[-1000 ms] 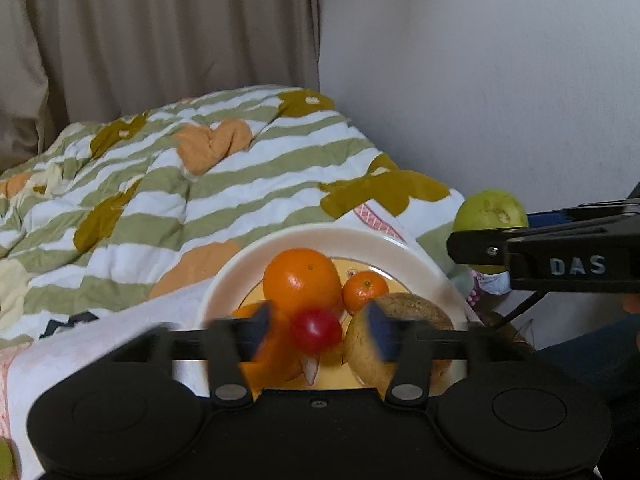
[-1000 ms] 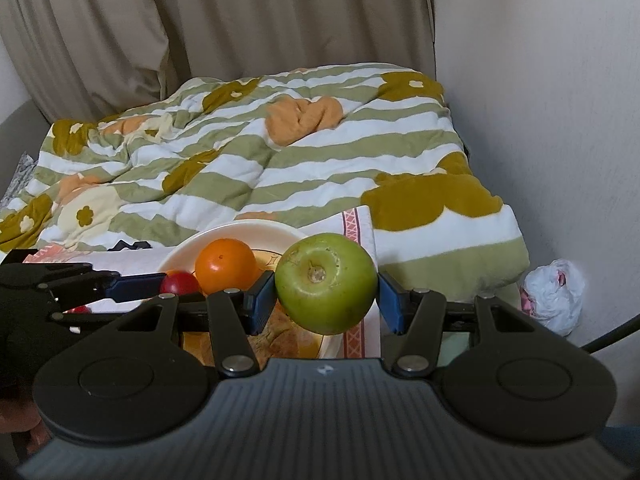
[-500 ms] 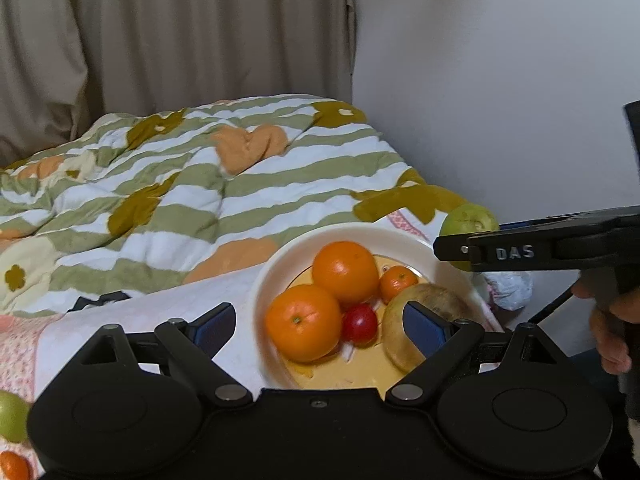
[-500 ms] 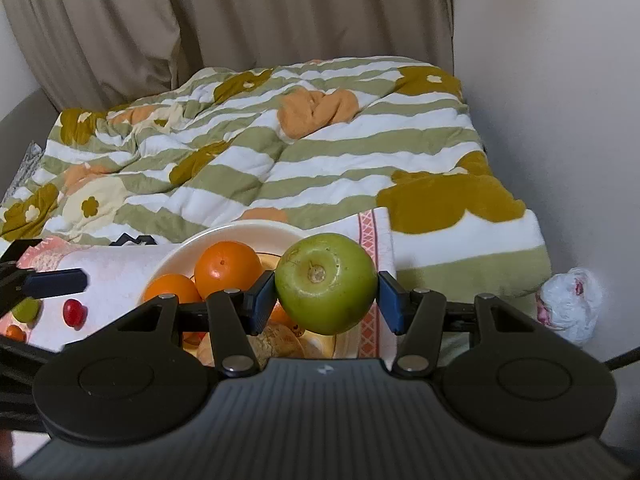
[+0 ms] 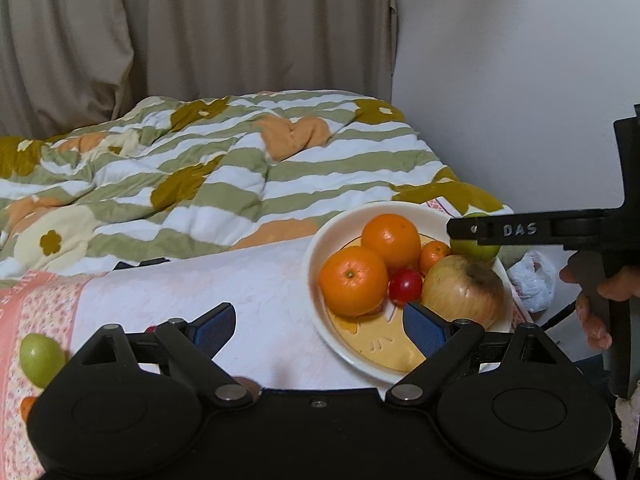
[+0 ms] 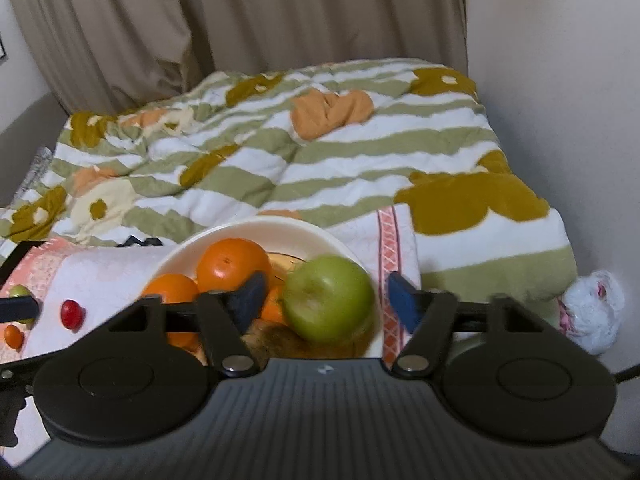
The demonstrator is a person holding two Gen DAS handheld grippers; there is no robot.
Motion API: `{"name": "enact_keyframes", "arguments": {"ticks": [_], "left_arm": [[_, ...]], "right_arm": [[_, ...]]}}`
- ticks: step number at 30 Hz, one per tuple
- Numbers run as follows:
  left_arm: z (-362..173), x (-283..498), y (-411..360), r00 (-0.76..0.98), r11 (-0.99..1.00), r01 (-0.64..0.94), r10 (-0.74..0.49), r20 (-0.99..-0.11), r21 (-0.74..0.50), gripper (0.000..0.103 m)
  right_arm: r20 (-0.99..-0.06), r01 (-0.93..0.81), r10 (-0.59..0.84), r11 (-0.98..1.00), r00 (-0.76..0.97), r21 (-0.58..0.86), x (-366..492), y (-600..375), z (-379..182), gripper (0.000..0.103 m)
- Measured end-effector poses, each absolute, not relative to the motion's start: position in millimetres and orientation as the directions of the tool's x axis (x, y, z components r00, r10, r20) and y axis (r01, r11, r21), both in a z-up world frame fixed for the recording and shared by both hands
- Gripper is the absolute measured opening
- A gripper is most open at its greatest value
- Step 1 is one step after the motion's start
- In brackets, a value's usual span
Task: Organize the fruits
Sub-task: 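Move both open tools back over the mandarin and kiwi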
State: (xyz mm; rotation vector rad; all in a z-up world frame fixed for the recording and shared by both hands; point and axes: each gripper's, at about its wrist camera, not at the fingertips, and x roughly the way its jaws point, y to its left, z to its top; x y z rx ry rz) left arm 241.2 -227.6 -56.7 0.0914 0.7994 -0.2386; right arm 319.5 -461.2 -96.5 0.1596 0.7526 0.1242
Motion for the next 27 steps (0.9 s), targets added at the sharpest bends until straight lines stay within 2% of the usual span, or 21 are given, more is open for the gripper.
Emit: {"name": "enact_keyframes", "arguments": {"ticks": [10, 22, 27], "left_arm": [[-45.9, 212.9, -222.3, 0.698, 0.978, 0.210, -0.160, -0.698, -0.015, 0.093], [-11.8, 158.8, -196.3, 0.772, 0.994, 0.111, -0.099, -0.627, -0.021, 0.094], [1.1, 133.4, -170.9, 0.799, 0.999, 0.049, -0.030, -0.601, 0.015, 0.101]], "right_arm": [[-0.659, -0.049, 0.144, 0.986, 0.739, 0.160, 285.3, -461.9, -76.8, 0.103], [-0.620, -0.121, 0.168, 0.986, 0.767, 0.117, 229.0, -442.8, -22.9, 0.103], [-0.604, -0.168, 0.212, 0.977, 0.768, 0.129, 205.9, -424.8, -7.3, 0.103]]}}
